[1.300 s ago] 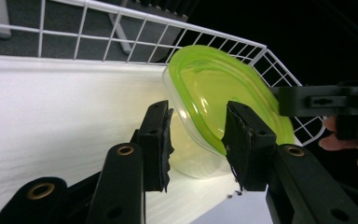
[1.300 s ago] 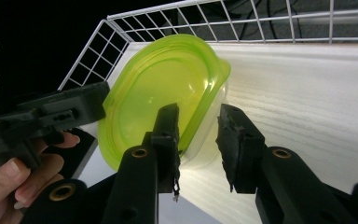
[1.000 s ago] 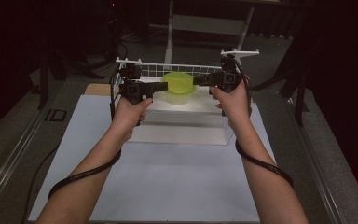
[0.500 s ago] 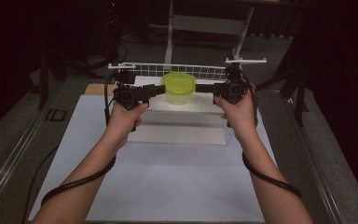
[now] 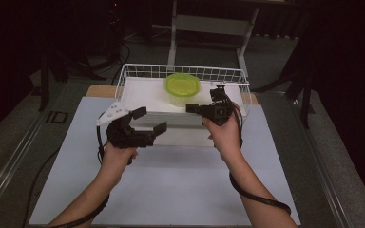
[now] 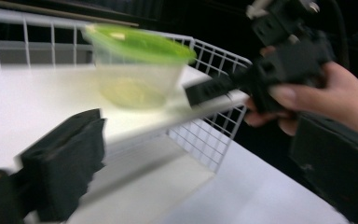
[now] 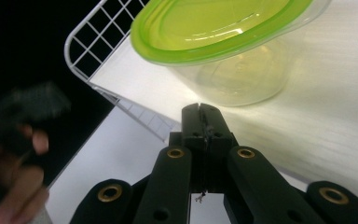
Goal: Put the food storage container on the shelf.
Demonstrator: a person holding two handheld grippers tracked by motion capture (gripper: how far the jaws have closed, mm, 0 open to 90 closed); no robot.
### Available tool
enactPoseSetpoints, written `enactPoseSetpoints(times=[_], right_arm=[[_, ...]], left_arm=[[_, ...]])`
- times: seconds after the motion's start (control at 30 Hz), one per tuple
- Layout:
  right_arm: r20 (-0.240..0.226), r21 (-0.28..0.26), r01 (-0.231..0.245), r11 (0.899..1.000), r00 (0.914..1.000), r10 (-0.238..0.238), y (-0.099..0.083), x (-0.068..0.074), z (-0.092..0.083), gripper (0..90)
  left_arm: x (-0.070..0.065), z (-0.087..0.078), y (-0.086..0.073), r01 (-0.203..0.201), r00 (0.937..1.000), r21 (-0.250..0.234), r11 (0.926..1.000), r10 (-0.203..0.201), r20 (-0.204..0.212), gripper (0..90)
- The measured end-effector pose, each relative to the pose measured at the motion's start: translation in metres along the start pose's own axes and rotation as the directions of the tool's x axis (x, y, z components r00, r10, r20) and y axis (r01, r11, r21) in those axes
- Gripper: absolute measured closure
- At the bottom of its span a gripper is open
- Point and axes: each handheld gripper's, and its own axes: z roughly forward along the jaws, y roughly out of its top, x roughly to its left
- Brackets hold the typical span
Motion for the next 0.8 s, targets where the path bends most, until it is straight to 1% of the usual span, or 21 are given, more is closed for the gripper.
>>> enactPoseSetpoints(times=[0.03,0.07,0.1,0.17,0.2,0.23,0.3,0.37,0.4,0.47,0.5,0.57,0.63,0.67,0.7,0.77,0.8], right_arm=[[0.004,0.001,-0.002,1.0,1.0,0.002,0.001,0.0,0.002,89.7],[0.008,0.0,-0.004,1.0,1.0,0.004,0.001,-0.001,0.004,89.6],[0.008,-0.001,-0.009,1.0,0.9999,0.009,0.002,-0.001,0.005,89.6],[0.008,-0.006,-0.015,1.0,0.9999,0.015,0.003,-0.002,0.007,89.6],[0.012,-0.008,-0.015,1.0,0.9998,0.015,0.004,-0.003,0.007,89.6],[0.009,-0.004,-0.018,1.0,0.9998,0.018,0.005,-0.003,0.008,89.6],[0.018,-0.013,-0.021,1.0,0.9996,0.022,0.006,-0.005,0.009,89.4],[0.015,-0.002,-0.021,1.0,0.9997,0.021,0.008,-0.006,0.01,89.1],[0.017,-0.005,-0.02,1.0,0.9996,0.02,0.007,-0.006,0.01,89.1],[0.005,-0.008,-0.02,1.0,0.9998,0.02,0.006,-0.004,0.008,88.5],[0.003,-0.01,-0.015,1.0,0.9999,0.016,0.005,-0.002,0.006,88.2],[-0.017,-0.017,-0.009,1.0,0.9998,0.008,0.002,0.001,0.001,86.2],[-0.034,-0.028,0.003,1.0,0.9994,-0.004,-0.003,0.005,-0.005,79.2],[-0.055,-0.029,0.012,1.0,0.9984,-0.013,-0.007,0.007,-0.008,76.3],[-0.067,-0.041,0.029,0.999,0.9973,-0.031,-0.01,0.01,-0.011,71.3],[-0.076,-0.057,0.08,0.995,0.9935,-0.085,-0.017,0.017,-0.017,60.3],[-0.08,-0.07,0.088,0.994,0.9924,-0.094,-0.019,0.018,-0.019,55.9]], left_arm=[[-0.001,-0.001,-0.007,0.005,0.9998,0.0,1.0,-0.005,0.02,2.8],[-0.003,-0.003,-0.013,0.001,0.9996,0.0,1.0,-0.001,0.029,2.7],[-0.005,-0.005,-0.019,-0.018,0.9995,-0.012,0.9998,0.019,0.027,2.8],[-0.011,-0.009,-0.028,-0.051,0.9987,-0.03,0.9983,0.051,0.009,2.8],[-0.013,-0.011,-0.032,-0.051,0.9987,-0.036,0.998,0.051,0.006,2.8],[-0.014,-0.012,-0.036,-0.046,0.9988,-0.038,0.9982,0.046,0.013,2.8],[-0.016,-0.014,-0.042,-0.035,0.9989,-0.041,0.9985,0.036,0.03,2.9],[-0.017,-0.016,-0.046,-0.049,0.9978,-0.026,0.9984,0.051,0.043,2.9],[-0.019,-0.017,-0.048,-0.058,0.9975,-0.034,0.9978,0.059,0.039,2.9],[-0.02,-0.019,-0.051,-0.065,0.9969,-0.026,0.9975,0.066,0.042,2.9],[-0.02,-0.02,-0.053,-0.064,0.9968,-0.03,0.9975,0.065,0.047,2.9],[-0.02,-0.022,-0.055,-0.058,0.9958,-0.022,0.9981,0.059,0.07,3.0],[-0.021,-0.024,-0.058,-0.069,0.9936,-0.022,0.9974,0.07,0.088,3.0],[-0.022,-0.025,-0.06,-0.078,0.9931,-0.017,0.9968,0.079,0.087,3.0],[-0.023,-0.026,-0.061,-0.085,0.9925,-0.019,0.9962,0.086,0.087,3.0],[-0.024,-0.028,-0.062,-0.083,0.9927,-0.021,0.9963,0.085,0.085,3.0],[-0.025,-0.03,-0.062,-0.081,0.9928,-0.027,0.9963,0.083,0.086,3.0]])
